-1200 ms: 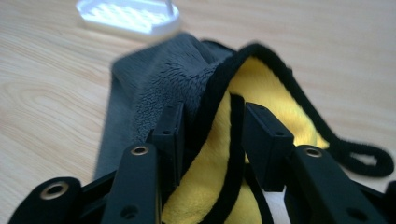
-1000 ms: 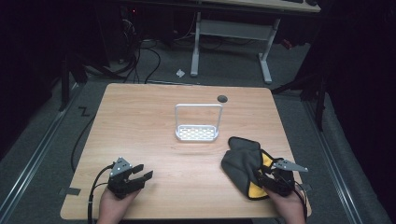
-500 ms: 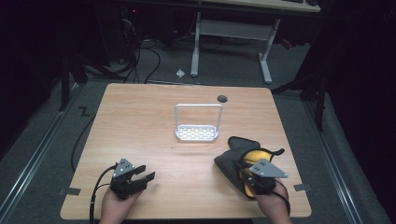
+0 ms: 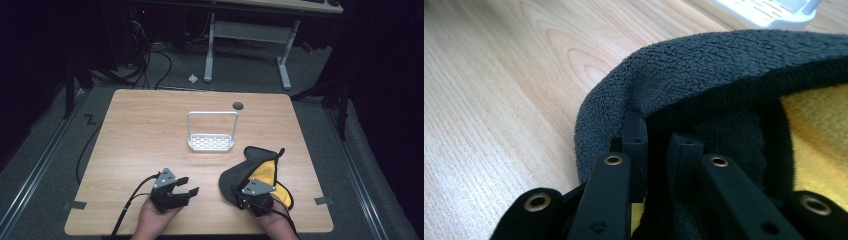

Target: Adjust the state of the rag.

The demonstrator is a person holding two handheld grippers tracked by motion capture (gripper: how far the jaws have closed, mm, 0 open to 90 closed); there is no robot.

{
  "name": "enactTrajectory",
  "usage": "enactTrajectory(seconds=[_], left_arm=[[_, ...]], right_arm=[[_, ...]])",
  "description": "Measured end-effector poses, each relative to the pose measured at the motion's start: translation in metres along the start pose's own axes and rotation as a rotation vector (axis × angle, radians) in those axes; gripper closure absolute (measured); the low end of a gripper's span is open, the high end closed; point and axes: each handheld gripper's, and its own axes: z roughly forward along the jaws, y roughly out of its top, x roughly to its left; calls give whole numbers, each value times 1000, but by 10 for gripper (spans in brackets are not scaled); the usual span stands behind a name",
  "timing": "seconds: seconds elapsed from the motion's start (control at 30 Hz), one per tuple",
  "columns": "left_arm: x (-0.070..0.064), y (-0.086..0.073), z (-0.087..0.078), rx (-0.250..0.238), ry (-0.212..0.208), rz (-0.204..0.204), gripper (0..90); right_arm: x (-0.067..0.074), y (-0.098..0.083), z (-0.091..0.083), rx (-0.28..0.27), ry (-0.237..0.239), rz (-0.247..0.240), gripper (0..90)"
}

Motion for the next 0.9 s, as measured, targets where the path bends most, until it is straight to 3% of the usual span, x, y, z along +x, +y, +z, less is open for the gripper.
enactTrajectory(seconds=[0.2,0.27,0.37,0.5,0.6,0.67,0.77,0.9], left_arm=[[-19,30,42,-38,-83,-14,408],[-26,38,54,-38,-104,1,399],[-33,43,74,-5,-117,30,398],[-32,40,92,65,-132,3,491],[-32,39,97,94,-156,7,700],[-33,41,95,88,-131,27,828],[-31,44,87,54,-90,37,856],[-18,46,70,10,-38,12,856]], right_arm=[[2,-3,5,23,12,-12,813],[1,-4,5,20,19,-9,811],[-1,-4,5,16,27,-1,807],[-1,-5,3,13,26,4,799],[-2,-5,3,14,25,3,776],[-2,-6,3,13,26,7,719],[-3,-5,-2,-10,22,19,644],[-7,-8,-15,-50,17,44,614]])
